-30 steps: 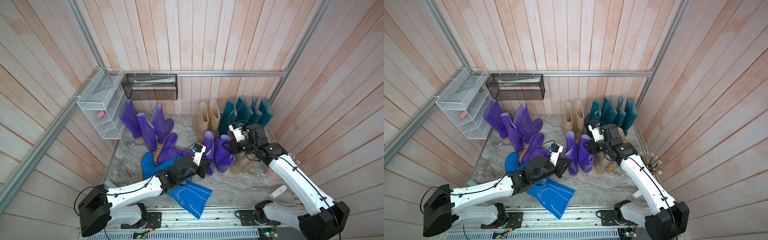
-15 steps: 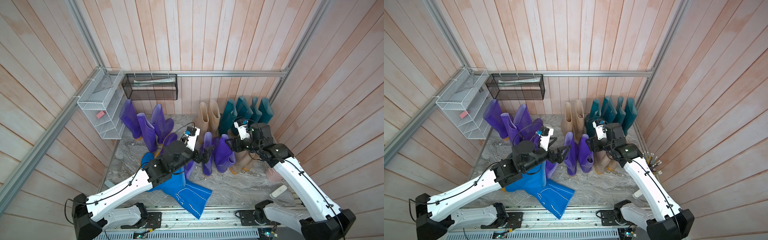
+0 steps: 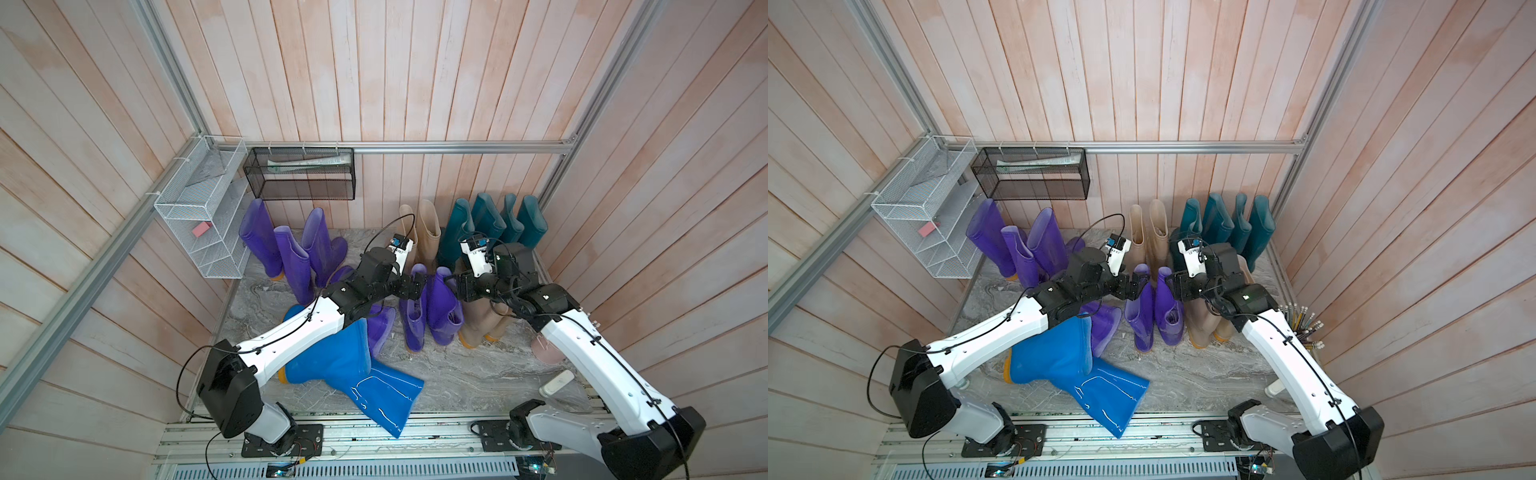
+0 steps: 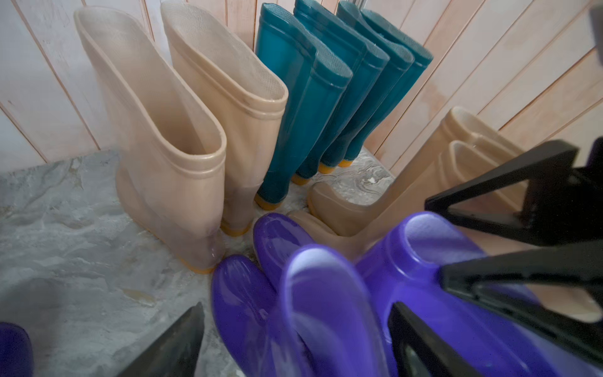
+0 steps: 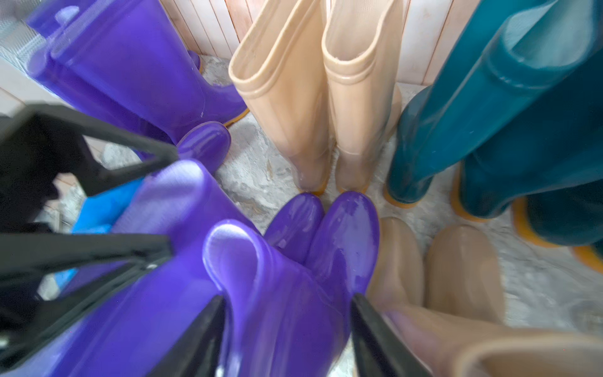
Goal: Match and arrange rain boots in pairs
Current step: Pair a pair of rain boots at the center of the board.
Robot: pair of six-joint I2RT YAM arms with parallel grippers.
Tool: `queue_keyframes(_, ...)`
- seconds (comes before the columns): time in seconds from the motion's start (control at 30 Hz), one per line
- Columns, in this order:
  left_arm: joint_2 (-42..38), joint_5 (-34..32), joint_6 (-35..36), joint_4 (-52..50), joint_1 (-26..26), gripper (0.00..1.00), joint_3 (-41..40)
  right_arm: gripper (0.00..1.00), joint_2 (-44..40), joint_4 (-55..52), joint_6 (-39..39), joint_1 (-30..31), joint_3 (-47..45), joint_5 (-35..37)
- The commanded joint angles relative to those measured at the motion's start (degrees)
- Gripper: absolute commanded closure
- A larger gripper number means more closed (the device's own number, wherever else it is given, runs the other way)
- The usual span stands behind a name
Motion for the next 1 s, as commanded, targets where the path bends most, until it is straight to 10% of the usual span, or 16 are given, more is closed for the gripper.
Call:
queue_keyframes(0.0, 0.57, 2.06, 0.07, 3.11, 1.57, 0.53, -0.21, 0.75, 2.40, 3.55, 0.26, 0.25, 1.54, -2.06)
queue_keyframes(0.1, -1.19, 3.12, -1.07, 5.23, 1.96, 0.89, -2.17, 1.00, 3.15, 3.85, -0.05, 1.09, 1.99, -3.27)
queue_keyframes(0.17, -3.43, 3.25, -2.31, 7.68, 1.92, 1.00, -4.67, 1.00, 2.67, 4.02, -0.28, 1.33, 1.78, -4.19)
queue_keyframes(0.97, -8.80, -7.26, -9.47, 13.23, -3.62, 1.00, -9.21, 1.00, -0.52, 5.91, 1.13, -0.36, -0.36, -9.48)
